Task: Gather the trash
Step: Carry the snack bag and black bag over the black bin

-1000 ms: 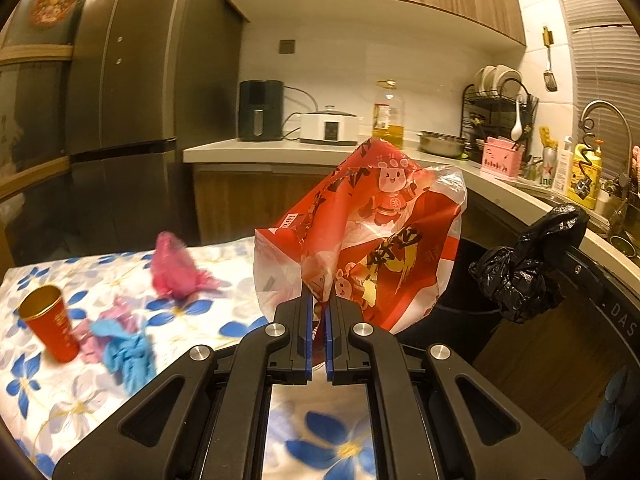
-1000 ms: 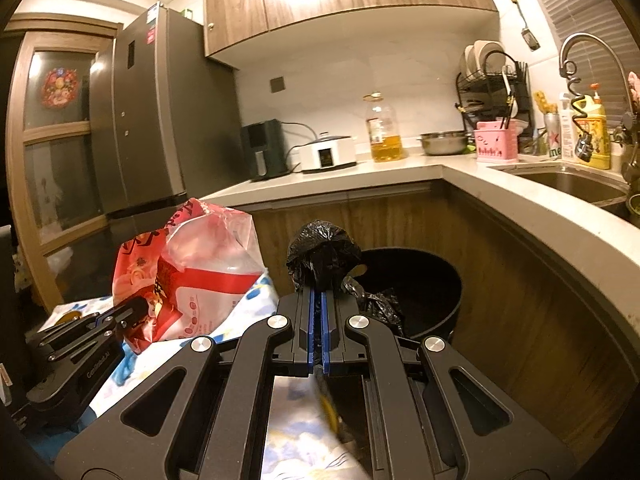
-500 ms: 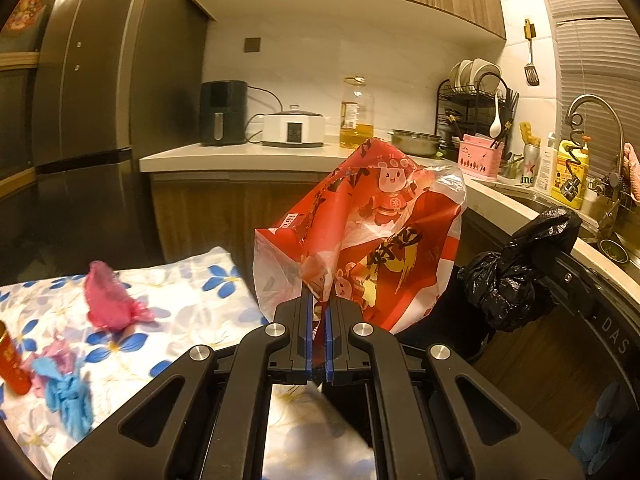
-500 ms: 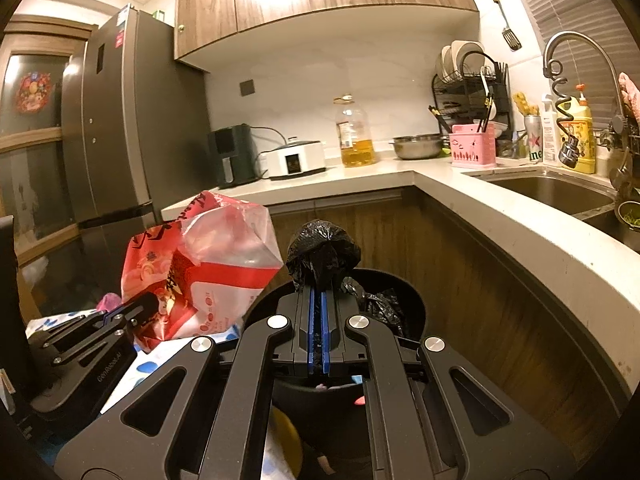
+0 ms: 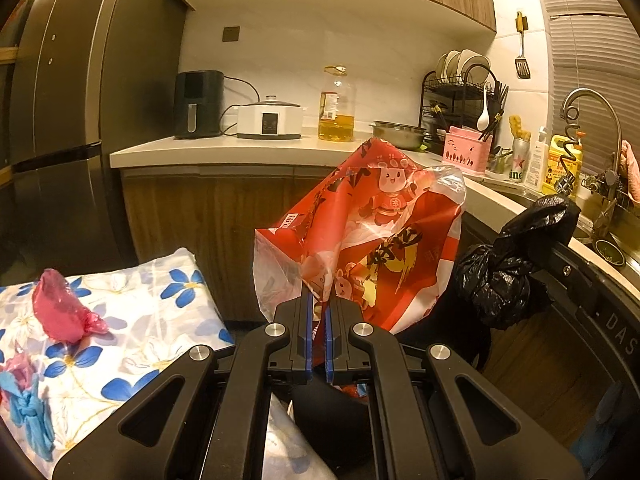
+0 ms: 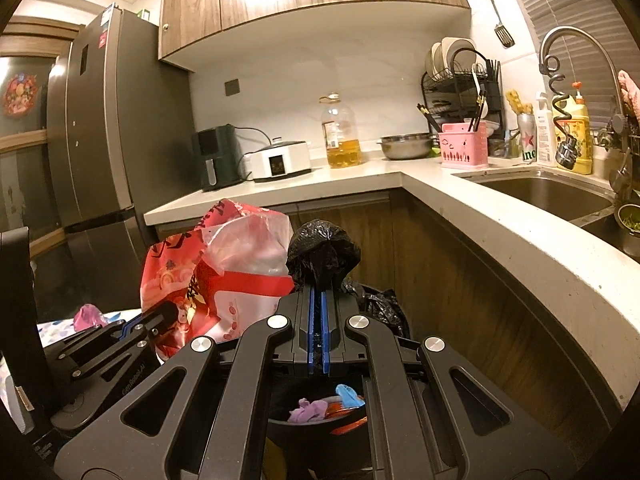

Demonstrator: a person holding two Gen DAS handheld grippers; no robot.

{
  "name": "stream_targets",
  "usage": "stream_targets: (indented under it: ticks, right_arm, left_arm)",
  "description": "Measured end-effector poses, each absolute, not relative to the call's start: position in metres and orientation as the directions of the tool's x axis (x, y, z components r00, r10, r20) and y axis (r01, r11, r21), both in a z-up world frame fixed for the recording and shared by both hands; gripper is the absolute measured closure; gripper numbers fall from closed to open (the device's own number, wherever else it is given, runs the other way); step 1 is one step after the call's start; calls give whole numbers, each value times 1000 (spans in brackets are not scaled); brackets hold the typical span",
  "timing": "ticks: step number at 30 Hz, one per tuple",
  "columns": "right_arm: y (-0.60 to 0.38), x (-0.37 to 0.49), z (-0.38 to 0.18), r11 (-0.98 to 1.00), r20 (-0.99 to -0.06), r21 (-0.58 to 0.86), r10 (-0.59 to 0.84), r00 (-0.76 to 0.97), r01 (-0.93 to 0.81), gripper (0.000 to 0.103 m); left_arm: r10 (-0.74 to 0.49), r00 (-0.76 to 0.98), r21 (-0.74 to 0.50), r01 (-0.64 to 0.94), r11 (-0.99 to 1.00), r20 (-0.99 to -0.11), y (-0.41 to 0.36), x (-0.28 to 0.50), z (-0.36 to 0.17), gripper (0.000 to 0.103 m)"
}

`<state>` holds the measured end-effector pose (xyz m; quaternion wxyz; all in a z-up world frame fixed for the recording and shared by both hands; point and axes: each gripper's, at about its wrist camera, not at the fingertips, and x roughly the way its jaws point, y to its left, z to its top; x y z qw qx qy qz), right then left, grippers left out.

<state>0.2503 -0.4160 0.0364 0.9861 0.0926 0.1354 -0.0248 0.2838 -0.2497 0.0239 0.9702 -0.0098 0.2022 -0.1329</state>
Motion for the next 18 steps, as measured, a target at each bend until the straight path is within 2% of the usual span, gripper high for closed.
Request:
stream_targets:
  ticks: [18]
  right_arm:
    - [-418, 272, 24, 979, -301, 189, -18, 953, 79, 100]
  left_arm:
    - [-303, 864, -110, 283, 953, -403, -259, 309, 12, 96]
